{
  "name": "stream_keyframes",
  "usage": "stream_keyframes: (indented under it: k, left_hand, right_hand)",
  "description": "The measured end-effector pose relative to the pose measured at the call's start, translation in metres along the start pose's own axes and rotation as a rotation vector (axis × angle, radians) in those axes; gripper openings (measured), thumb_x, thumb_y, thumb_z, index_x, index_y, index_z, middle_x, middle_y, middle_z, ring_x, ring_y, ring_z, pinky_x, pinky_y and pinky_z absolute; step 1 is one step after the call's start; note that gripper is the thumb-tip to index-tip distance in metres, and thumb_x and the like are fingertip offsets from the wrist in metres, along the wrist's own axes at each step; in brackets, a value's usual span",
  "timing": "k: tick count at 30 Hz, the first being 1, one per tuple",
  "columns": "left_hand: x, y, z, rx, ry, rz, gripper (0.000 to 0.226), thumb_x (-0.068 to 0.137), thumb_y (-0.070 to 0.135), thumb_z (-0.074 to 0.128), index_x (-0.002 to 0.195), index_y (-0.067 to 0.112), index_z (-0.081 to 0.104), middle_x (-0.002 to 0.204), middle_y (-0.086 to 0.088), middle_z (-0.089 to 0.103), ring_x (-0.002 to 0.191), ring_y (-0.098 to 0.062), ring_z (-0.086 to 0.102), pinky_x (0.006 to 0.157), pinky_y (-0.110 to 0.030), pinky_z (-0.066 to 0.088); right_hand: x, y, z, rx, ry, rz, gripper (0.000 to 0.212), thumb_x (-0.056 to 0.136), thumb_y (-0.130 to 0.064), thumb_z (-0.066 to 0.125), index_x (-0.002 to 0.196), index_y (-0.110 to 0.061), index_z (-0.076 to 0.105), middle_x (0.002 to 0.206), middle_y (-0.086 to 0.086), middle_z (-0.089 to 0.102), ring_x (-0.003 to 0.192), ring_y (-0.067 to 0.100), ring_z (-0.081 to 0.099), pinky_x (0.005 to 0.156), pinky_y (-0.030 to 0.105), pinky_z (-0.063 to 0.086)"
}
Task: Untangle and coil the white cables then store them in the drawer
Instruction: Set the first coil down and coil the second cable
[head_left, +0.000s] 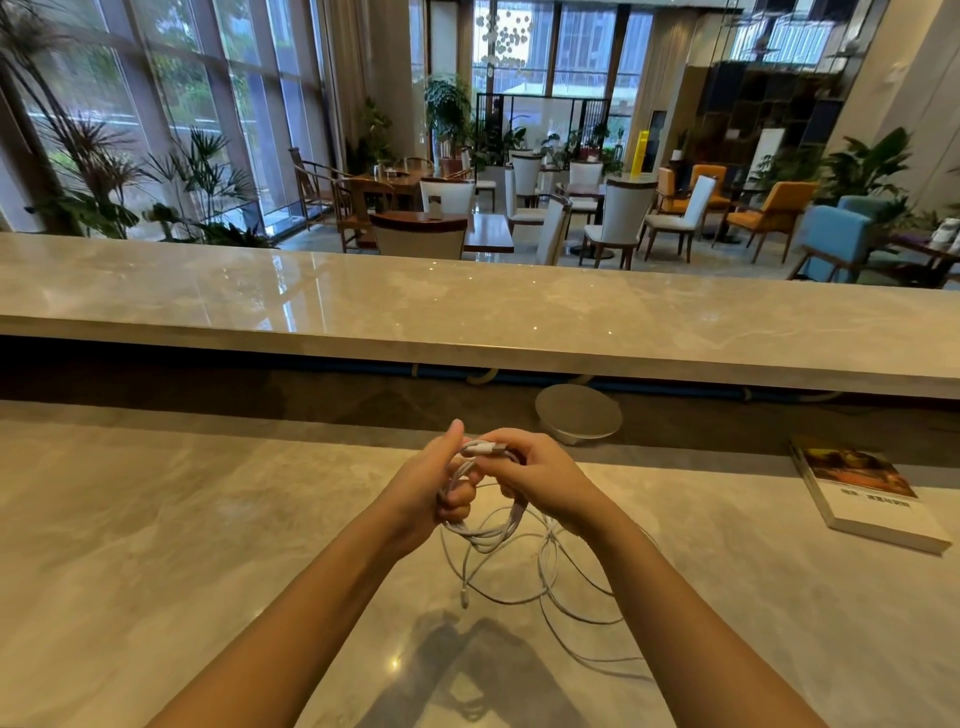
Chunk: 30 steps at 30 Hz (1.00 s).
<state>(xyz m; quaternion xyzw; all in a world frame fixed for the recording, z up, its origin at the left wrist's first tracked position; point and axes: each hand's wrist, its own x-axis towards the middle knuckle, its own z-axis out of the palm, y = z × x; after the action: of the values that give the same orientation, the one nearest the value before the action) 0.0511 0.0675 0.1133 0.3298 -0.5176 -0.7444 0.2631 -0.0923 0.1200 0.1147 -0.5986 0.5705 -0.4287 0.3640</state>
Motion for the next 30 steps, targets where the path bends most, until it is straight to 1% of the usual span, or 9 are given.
stream_keyframes:
  k: [4, 7, 10, 14, 21, 24, 26, 28, 30]
  left_hand:
    - [0.002, 0.005, -0.007, -0.042, -0.017, -0.023, 0.044, 0.100, 0.041, 0.030, 0.090, 0.007, 0.058, 0.060, -0.004, 0.050, 0.045, -0.008, 0.038, 0.043, -0.018, 0.033]
    - [0.000, -0.001, -0.012, -0.105, 0.035, -0.057, 0.033, 0.101, 0.030, 0.034, 0.097, 0.005, 0.055, 0.060, -0.004, 0.050, 0.042, -0.007, 0.035, 0.040, -0.017, 0.028]
    - [0.000, -0.011, -0.013, -0.141, 0.108, -0.067, 0.028, 0.101, 0.023, 0.034, 0.098, 0.003, 0.055, 0.056, -0.002, 0.049, 0.041, -0.006, 0.033, 0.039, -0.017, 0.026]
    - [0.003, -0.014, -0.007, -0.232, 0.112, -0.079, 0.022, 0.100, 0.016, 0.035, 0.097, 0.003, 0.053, 0.057, -0.003, 0.047, 0.039, -0.005, 0.032, 0.037, -0.016, 0.025]
    - [0.007, -0.017, -0.016, -0.370, 0.129, -0.115, 0.023, 0.099, 0.015, 0.039, 0.107, 0.001, 0.055, 0.065, -0.006, 0.050, 0.044, -0.006, 0.036, 0.040, -0.015, 0.029]
    - [0.011, -0.025, -0.024, -0.375, 0.163, -0.084, 0.028, 0.097, 0.021, 0.043, 0.108, 0.003, 0.061, 0.084, -0.011, 0.063, 0.068, -0.014, 0.053, 0.067, -0.025, 0.047]
    - [0.012, -0.038, -0.025, -0.359, 0.196, -0.101, 0.028, 0.095, 0.027, 0.047, 0.109, 0.010, 0.065, 0.100, -0.012, 0.067, 0.092, -0.020, 0.058, 0.092, -0.038, 0.044]
    - [0.013, -0.051, -0.022, -0.455, 0.229, -0.115, 0.027, 0.095, 0.029, 0.047, 0.109, 0.012, 0.062, 0.107, -0.013, 0.066, 0.104, -0.025, 0.059, 0.099, -0.042, 0.041]
    - [0.020, -0.060, -0.021, -0.649, 0.290, -0.088, 0.029, 0.098, 0.027, 0.043, 0.108, 0.006, 0.060, 0.101, -0.015, 0.065, 0.100, -0.026, 0.059, 0.096, -0.040, 0.044]
  right_hand:
    - [0.004, 0.007, 0.008, 0.332, 0.145, 0.107, 0.015, 0.091, -0.014, 0.056, 0.097, -0.016, 0.069, 0.075, 0.008, 0.058, 0.066, 0.016, 0.050, 0.057, 0.020, 0.044]
    - [0.003, 0.008, 0.002, 0.469, -0.056, 0.165, 0.020, 0.092, -0.010, 0.054, 0.109, -0.009, 0.064, 0.071, 0.005, 0.056, 0.060, 0.012, 0.050, 0.058, 0.021, 0.047]
    - [-0.001, 0.005, -0.004, 0.349, -0.170, 0.189, 0.028, 0.091, -0.023, 0.057, 0.118, -0.017, 0.059, 0.086, 0.005, 0.060, 0.065, 0.010, 0.056, 0.063, 0.022, 0.052]
    - [0.009, 0.008, 0.010, 0.173, 0.049, 0.178, 0.032, 0.097, -0.033, 0.043, 0.106, -0.009, 0.063, 0.074, 0.003, 0.055, 0.054, 0.008, 0.046, 0.049, 0.019, 0.043]
    - [0.027, 0.026, 0.022, 0.522, 0.196, 0.293, 0.032, 0.098, -0.026, 0.045, 0.088, -0.004, 0.066, 0.056, 0.002, 0.052, 0.044, 0.006, 0.036, 0.041, 0.016, 0.029]
    - [0.040, 0.039, 0.027, 0.633, 0.287, 0.353, 0.029, 0.097, -0.024, 0.047, 0.086, -0.002, 0.062, 0.059, 0.005, 0.049, 0.043, 0.007, 0.035, 0.040, 0.017, 0.030]
    - [0.047, 0.046, 0.031, 0.687, 0.367, 0.375, 0.028, 0.098, -0.022, 0.045, 0.085, -0.002, 0.059, 0.063, 0.007, 0.048, 0.042, 0.008, 0.035, 0.041, 0.018, 0.030]
    - [0.051, 0.054, 0.040, 0.612, 0.433, 0.386, 0.027, 0.098, -0.022, 0.043, 0.086, -0.005, 0.059, 0.068, 0.007, 0.050, 0.046, 0.009, 0.038, 0.045, 0.020, 0.033]
    - [0.053, 0.063, 0.053, 0.488, 0.471, 0.410, 0.026, 0.099, -0.022, 0.042, 0.094, -0.004, 0.059, 0.072, 0.006, 0.053, 0.054, 0.011, 0.042, 0.048, 0.021, 0.036]
